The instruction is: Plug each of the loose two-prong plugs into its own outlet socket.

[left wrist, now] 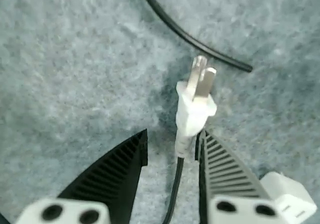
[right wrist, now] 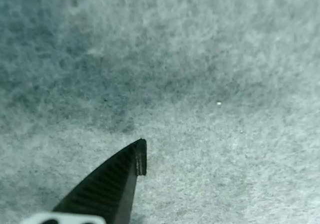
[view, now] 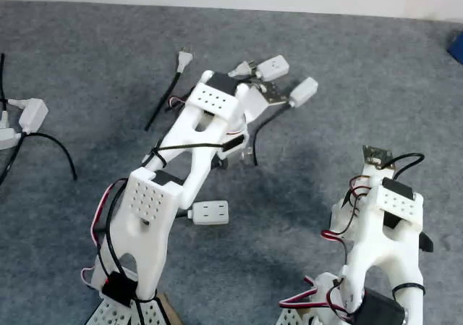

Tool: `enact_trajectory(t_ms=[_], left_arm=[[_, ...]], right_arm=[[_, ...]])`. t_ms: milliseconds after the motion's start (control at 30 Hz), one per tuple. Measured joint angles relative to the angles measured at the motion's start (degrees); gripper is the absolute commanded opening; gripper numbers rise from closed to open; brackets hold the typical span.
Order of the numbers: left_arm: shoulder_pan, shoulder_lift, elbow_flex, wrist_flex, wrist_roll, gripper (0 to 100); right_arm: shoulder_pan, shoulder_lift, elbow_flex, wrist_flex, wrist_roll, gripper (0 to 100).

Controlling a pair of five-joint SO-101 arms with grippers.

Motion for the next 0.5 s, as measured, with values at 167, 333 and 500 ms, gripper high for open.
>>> enact_trajectory(t_ms=[167,333,500], left_arm=[[0.6,0.4,0.3,-2.3,0.0,5],[1.7,2.0,0.3,-2.7,-0.7,1],[3.6,2.1,-0.7,-2.5,-2.9,1]], right_arm=[[0.0,0.0,0.0,0.0,0.0,66.3],[0.0,0.0,0.0,0.0,0.0,66.3],[0.0,0.0,0.0,0.0,0.0,66.3]])
